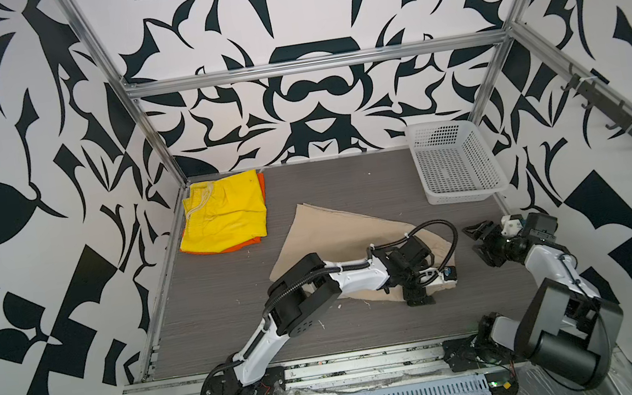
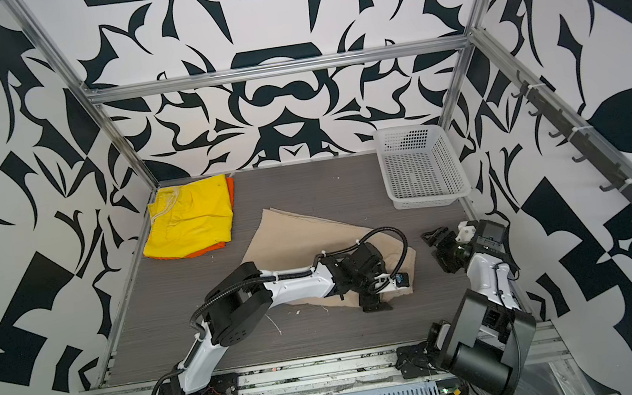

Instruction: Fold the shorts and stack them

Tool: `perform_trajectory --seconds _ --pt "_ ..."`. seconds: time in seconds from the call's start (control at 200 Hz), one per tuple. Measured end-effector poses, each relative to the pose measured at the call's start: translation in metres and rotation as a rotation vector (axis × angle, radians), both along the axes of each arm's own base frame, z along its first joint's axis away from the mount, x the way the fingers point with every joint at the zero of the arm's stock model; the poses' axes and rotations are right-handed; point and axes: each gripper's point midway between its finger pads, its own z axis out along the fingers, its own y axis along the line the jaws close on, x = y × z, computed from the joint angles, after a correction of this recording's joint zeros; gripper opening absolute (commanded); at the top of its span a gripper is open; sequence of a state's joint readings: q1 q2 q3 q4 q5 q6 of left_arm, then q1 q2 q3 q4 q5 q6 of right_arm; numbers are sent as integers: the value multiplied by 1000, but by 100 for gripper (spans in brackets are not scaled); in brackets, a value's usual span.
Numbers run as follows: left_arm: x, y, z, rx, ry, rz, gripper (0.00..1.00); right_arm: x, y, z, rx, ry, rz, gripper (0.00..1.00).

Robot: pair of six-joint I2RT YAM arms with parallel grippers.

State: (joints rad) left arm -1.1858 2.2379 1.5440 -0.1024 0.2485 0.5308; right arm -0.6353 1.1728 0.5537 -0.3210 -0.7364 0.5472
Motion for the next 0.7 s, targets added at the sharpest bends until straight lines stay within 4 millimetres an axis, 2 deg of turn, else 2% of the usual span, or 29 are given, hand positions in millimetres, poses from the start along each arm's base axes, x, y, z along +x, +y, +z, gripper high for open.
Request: perform_trajectory --seconds 0.08,0.16,0.275,0.36,0.48,0.62,0.7 --pt "4 -2 0 -25 -21 17 44 -4 5 -5 23 13 7 73" --pt "9 -4 0 -41 -25 66 31 -8 11 -9 52 28 18 75" --pt "14 -2 2 -80 18 127 20 -14 21 -14 97 47 43 77" --pt "16 7 8 -124 126 179 17 -19 30 -19 133 65 64 80" --pt "30 20 21 -207 261 258 15 -26 51 -27 182 95 108 81" --pt "46 23 36 -290 352 313 15 -30 83 -38 256 131 172 82" --pt "47 20 43 -317 378 314 14 -27 101 -41 283 144 213 82"
